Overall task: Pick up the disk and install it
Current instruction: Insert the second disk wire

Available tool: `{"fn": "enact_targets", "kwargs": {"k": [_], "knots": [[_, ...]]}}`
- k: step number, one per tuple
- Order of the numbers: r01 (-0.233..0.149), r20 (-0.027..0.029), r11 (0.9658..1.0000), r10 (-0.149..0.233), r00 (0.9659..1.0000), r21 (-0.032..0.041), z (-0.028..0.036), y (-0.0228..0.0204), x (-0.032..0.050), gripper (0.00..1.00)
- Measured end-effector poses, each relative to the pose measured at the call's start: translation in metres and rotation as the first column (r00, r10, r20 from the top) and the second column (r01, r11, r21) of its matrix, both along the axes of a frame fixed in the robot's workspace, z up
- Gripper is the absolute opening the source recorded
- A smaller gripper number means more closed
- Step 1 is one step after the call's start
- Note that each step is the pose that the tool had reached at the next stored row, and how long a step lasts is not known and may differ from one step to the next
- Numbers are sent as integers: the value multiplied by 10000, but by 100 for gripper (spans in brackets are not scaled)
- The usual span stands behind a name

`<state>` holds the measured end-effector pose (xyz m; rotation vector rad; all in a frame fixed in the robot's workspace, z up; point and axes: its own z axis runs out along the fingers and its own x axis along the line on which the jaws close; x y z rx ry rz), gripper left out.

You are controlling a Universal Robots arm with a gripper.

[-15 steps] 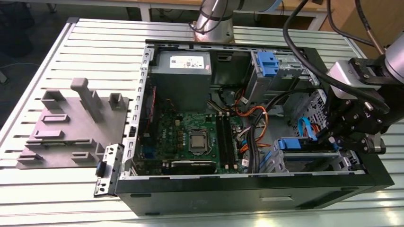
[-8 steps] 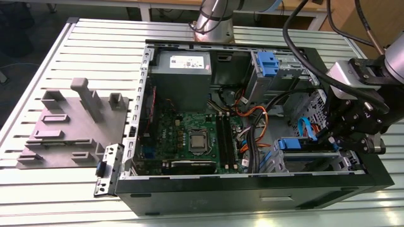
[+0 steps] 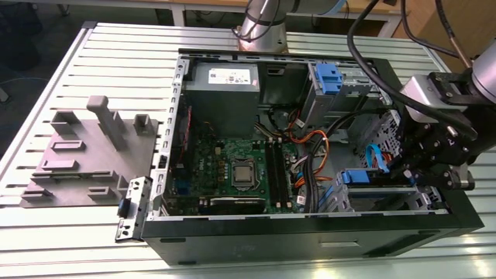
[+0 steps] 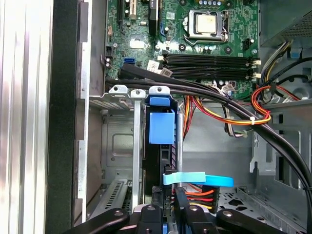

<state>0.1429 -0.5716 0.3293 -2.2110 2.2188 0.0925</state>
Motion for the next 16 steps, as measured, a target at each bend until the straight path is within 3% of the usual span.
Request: {"fn": "enact_targets", "kwargs": {"k": [10,15,16], "knots": [[0,0,10000,0,10000,7,215,0,0,24],[-3,279,9997,-4,9996,262,209,0,-35,24],[-3,283,9996,-4,9996,266,208,0,-35,24]]}}
